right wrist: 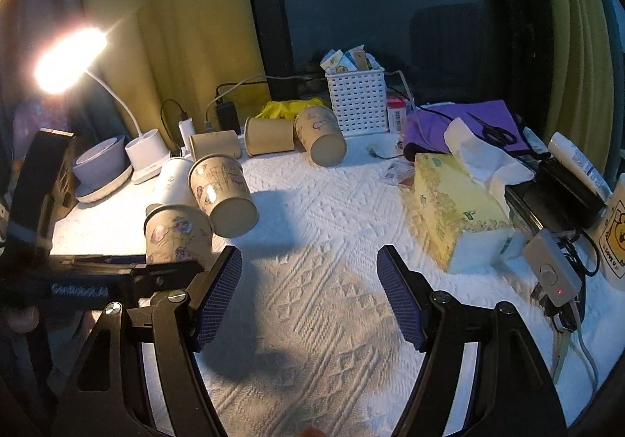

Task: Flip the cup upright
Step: 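Move the right gripper to the lying pig-print paper cup and close on it, then lift the pig-print cup with the right gripper and rotate it rim-up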

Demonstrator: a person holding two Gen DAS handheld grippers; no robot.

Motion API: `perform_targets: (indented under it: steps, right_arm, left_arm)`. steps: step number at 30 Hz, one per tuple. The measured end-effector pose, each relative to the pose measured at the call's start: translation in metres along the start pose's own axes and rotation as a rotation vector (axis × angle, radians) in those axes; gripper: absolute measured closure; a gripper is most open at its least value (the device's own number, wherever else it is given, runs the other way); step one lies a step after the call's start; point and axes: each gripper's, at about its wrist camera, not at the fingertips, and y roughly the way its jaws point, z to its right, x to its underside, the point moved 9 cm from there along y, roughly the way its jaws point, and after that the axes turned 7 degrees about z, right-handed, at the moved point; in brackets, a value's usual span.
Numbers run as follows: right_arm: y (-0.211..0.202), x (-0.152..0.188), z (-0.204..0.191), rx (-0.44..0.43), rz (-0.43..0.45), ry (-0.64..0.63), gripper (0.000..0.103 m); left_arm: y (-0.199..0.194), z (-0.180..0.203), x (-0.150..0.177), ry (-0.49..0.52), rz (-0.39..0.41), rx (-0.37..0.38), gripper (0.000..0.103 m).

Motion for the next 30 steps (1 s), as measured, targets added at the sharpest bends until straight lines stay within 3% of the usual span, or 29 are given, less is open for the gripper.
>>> perform_targets:
  steps: [5,13,20,27,30]
  right_arm:
    - [0.001,0.001,0.005,0.016,-0.005,0.008,0.028]
    - [-0.018,-0.003,-0.001,0.051,0.005,-0.011,0.028]
    - [-0.051,-0.004,-0.038,0.022,0.013,-0.038,0.028]
    - [-0.083,0.005,-0.108,-0.137,-0.018,-0.026,0.027]
    - [-0.094,0.007,-0.14,-0.2,-0.028,-0.03,0.024]
  left_arm:
    - [0.015,0.013,0.004,-0.035,-0.073,0.098,0.035]
    - [-0.004,0.02,0.012,-0.009,-0.057,0.149,0.038]
    - [-0.073,0.02,0.031,0.128,0.076,0.167,0.038]
    - [-0.151,0.003,0.065,0.274,0.243,0.119,0.038]
    - [-0.173,-0.009,0.08,0.283,0.278,0.102,0.038]
